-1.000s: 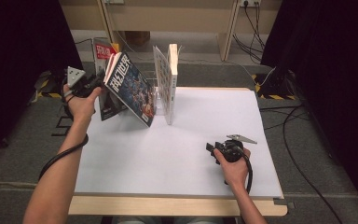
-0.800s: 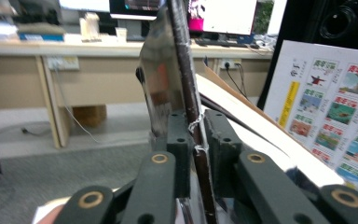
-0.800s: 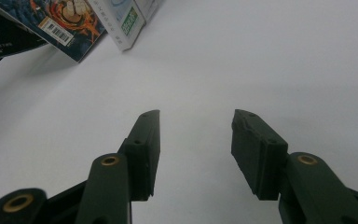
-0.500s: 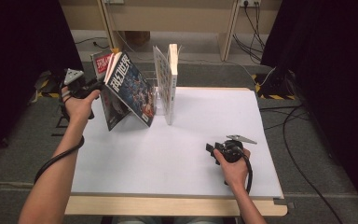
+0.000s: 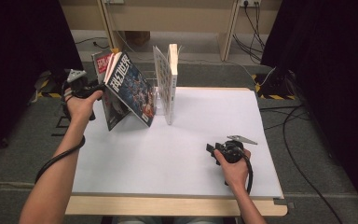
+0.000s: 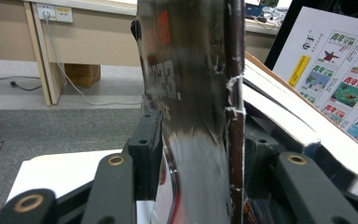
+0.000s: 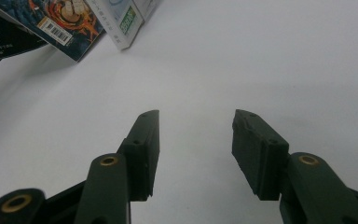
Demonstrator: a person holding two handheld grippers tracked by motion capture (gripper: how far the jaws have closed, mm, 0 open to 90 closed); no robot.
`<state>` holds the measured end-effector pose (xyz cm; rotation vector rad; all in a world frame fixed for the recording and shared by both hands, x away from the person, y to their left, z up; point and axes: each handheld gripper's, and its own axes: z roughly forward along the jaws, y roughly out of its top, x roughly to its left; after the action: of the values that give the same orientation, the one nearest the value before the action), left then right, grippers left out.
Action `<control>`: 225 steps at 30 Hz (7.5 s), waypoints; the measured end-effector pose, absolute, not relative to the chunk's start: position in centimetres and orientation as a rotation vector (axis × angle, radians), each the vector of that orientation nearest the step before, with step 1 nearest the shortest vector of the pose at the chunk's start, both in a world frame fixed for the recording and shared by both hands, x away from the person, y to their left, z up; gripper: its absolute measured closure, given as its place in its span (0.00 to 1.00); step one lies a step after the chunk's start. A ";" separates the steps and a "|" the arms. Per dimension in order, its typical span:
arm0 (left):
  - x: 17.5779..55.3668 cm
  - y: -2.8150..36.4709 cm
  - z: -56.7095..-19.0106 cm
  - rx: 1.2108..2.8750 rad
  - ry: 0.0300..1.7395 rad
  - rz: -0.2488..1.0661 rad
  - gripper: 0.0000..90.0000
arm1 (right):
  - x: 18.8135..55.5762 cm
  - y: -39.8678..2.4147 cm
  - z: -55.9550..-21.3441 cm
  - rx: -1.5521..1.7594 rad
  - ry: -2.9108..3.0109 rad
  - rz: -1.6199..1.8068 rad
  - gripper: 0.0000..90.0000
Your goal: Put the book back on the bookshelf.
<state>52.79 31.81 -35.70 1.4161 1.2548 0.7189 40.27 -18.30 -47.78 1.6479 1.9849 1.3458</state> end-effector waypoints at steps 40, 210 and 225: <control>53.3 30.6 -35.8 1.208 1.181 0.931 0.96 | 40.3 -18.6 -48.1 1.668 1.989 1.342 0.58; 49.7 26.7 -37.6 1.283 1.385 0.664 0.54 | 40.0 -18.6 -47.7 1.675 1.999 1.340 0.58; 52.3 26.4 -36.3 1.240 1.435 0.679 0.66 | 40.1 -18.8 -47.8 1.672 2.000 1.341 0.58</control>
<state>52.34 26.42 -36.33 1.2403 1.4346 0.6790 40.06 -18.84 -47.75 1.6716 1.9996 1.3407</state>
